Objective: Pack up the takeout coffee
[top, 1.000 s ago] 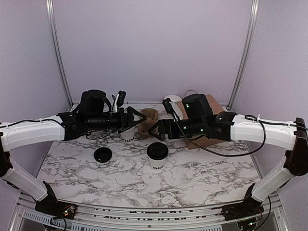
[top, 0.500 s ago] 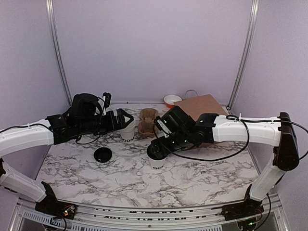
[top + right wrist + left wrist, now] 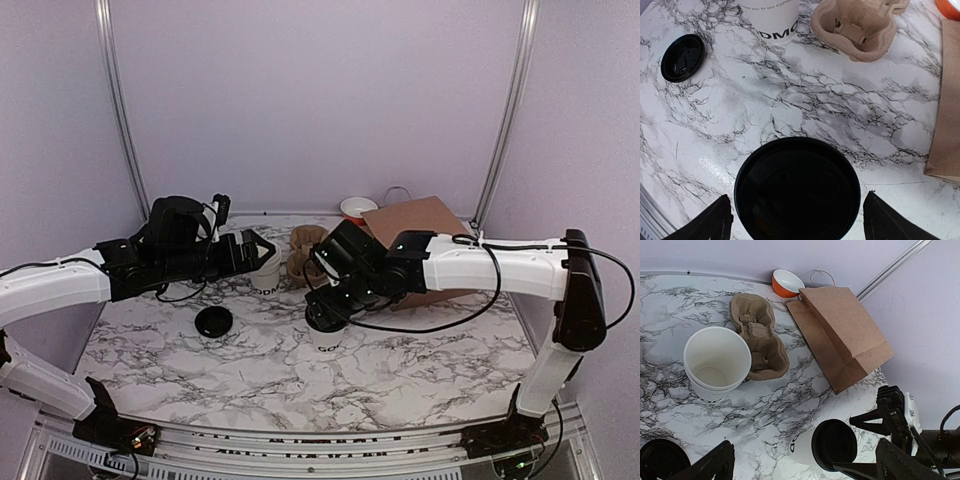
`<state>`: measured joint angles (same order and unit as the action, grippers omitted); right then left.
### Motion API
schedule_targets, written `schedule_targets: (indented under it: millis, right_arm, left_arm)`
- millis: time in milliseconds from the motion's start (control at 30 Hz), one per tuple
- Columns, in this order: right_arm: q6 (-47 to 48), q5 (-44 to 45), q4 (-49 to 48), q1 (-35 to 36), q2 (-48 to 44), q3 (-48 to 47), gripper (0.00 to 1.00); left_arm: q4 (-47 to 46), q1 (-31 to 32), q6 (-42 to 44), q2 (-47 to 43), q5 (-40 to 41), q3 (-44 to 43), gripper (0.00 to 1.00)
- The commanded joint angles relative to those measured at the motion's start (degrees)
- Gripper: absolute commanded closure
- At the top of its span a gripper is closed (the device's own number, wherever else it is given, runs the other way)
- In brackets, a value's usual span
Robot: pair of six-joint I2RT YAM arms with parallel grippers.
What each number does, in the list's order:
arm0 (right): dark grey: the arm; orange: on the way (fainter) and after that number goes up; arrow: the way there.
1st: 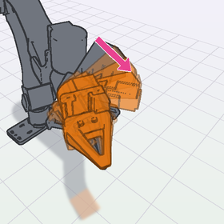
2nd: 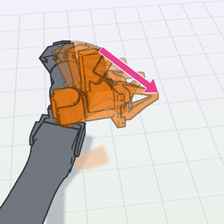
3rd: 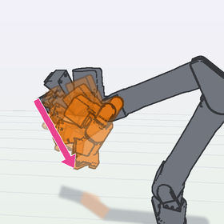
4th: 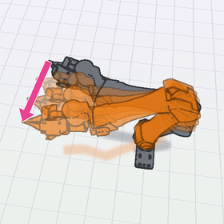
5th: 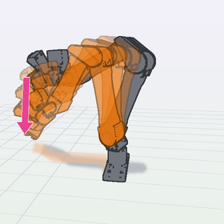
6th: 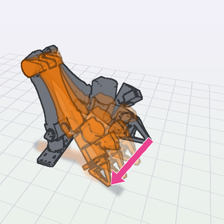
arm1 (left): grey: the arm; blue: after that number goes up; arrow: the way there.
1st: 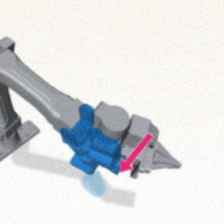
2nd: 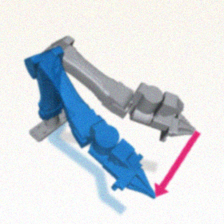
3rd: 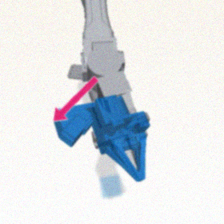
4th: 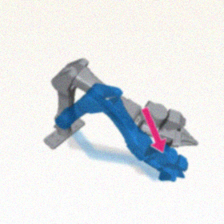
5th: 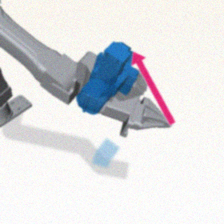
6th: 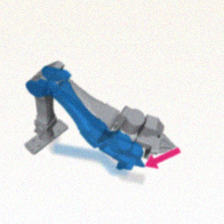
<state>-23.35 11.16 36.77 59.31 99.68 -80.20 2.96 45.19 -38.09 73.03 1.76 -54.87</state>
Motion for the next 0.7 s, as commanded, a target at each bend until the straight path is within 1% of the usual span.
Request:
schedule_targets:
  millis: [0, 167, 300, 467, 667]
  right_arm:
    - [-0.1, 2.2, 2.6, 0.9, 1.4, -2.2, 0.13]
    - [-0.4, 3.6, 3.6, 1.4, 2.6, -2.4, 0.14]
    - [-0.6, 5.0, 4.1, 2.1, 3.3, -2.7, 0.19]
    - [-1.9, 4.6, 4.4, 2.3, 3.7, -2.1, 0.25]
    - [-4.3, 5.3, 3.4, 2.3, 1.0, 0.0, 0.32]
  left_arm:
    - [1.2, -0.4, 1.0, -1.2, -0.3, 0.5, 0.01]
    - [1.2, -0.5, 1.0, -0.6, -0.8, 0.3, 0.01]
    - [1.2, -0.5, 0.8, -0.3, -0.9, 0.2, 0.01]
    - [1.3, -0.5, 0.6, 0.1, -1.4, 0.1, 0.01]
    - [1.3, -0.5, 0.5, 0.5, -1.7, -0.4, 0.01]
